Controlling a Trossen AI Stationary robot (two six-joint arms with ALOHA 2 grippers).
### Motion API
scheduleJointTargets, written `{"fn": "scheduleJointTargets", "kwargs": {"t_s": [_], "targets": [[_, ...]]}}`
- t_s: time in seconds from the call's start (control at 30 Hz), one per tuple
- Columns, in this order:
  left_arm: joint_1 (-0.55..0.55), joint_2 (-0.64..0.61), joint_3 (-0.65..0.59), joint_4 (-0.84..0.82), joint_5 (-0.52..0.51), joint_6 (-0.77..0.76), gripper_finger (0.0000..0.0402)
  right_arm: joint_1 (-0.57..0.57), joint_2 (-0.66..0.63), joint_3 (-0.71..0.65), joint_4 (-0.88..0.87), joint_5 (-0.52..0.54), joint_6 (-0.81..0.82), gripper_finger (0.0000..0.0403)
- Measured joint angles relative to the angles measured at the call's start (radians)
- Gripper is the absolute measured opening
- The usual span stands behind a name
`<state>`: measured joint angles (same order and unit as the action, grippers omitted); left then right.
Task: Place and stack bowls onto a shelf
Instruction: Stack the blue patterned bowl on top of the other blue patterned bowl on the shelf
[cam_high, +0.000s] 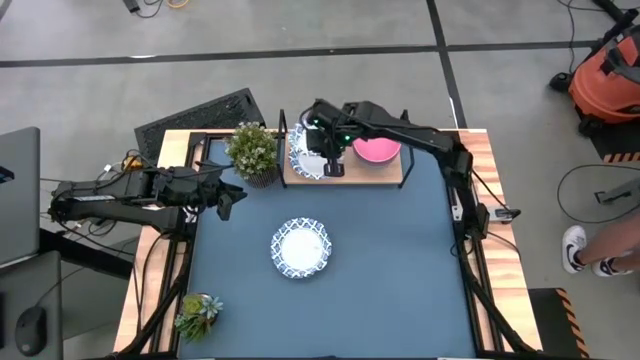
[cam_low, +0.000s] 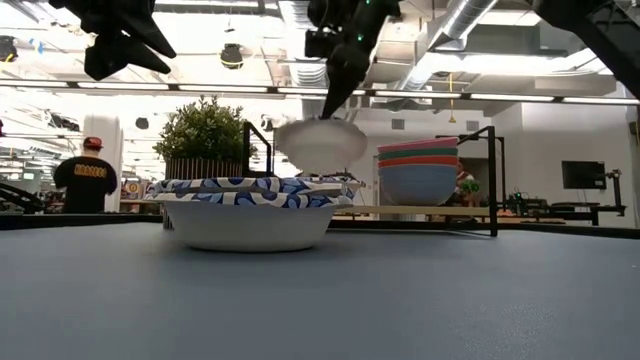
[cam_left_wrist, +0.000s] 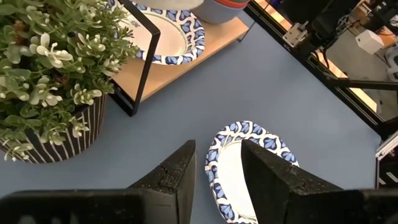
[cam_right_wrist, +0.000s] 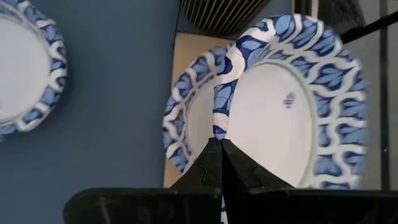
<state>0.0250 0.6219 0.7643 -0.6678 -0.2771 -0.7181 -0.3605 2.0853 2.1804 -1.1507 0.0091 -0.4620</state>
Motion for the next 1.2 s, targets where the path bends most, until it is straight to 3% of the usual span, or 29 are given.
{"fn": "scheduleJointTargets", "kwargs": {"t_s": [0.6, 0.83, 1.2], "targets": [[0.0, 0.0, 0.0, 0.0, 0.0, -0.024, 0.0112, 0.0, -0.002, -0.221, 0.17, 0.005, 0.027, 0.0017], [0.0, 0.0, 0.0, 0.0, 0.0, -0.024, 0.0112, 0.0, -0.002, -0.225, 0.193, -0.005, 0.028, 0.0051], [0.0, 0.0, 0.0, 0.0, 0.0, -0.024, 0.0112, 0.0, -0.002, -0.225, 0.2, -0.037, -0.018, 0.006]]}}
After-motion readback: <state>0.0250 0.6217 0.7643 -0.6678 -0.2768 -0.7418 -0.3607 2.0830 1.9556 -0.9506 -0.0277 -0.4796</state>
